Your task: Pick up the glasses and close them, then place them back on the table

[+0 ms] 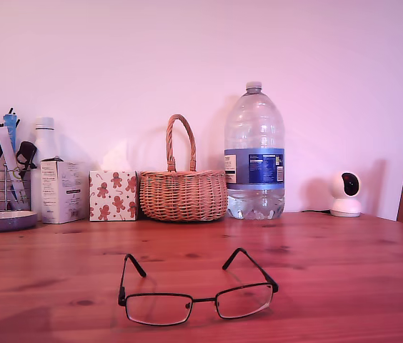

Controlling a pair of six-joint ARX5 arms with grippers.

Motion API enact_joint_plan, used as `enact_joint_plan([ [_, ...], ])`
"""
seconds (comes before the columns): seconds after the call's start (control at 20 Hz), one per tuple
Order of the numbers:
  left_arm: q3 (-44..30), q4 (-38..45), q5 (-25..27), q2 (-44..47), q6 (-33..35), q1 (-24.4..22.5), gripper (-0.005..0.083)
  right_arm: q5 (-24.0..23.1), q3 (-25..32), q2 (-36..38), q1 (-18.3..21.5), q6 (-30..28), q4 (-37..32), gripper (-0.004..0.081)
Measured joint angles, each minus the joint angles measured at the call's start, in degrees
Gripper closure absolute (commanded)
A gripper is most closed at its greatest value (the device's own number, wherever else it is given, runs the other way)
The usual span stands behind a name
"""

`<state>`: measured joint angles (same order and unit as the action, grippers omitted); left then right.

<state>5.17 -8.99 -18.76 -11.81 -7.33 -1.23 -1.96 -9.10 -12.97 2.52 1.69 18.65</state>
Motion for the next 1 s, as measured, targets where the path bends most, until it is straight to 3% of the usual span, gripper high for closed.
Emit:
enact_joint_plan([
  [0.15, 0.0, 0.37, 7.02, 0.0, -1.51, 0.79, 0.0793, 1.44, 0.0, 0.0, 0.0, -1.36, -1.66, 0.0783],
  [0.45, 0.0, 0.9, 7.1, 0.0, -1.77, 0.76, 0.0793, 3.74, 0.0, 0.0, 0.0, -0.7, -3.3, 0.0783],
  [0.55, -0.04, 3.08, 5.88, 0.0, -3.1, 0.81, 0.0793, 7.04, 0.0, 0.0, 0.0, 1.62, -5.38, 0.0783],
  [0.75, -0.04, 6.75, -1.79, 0.02, -3.72, 2.84, 0.0793, 14.43, 0.0, 0.0, -0.35, 7.56, -7.39, 0.0783],
  [1.0, 0.33, 6.69, -1.84, 0.0, -3.87, 9.53, 0.0793, 16.61, 0.0, 0.0, -7.43, 8.79, -7.52, 0.0783],
])
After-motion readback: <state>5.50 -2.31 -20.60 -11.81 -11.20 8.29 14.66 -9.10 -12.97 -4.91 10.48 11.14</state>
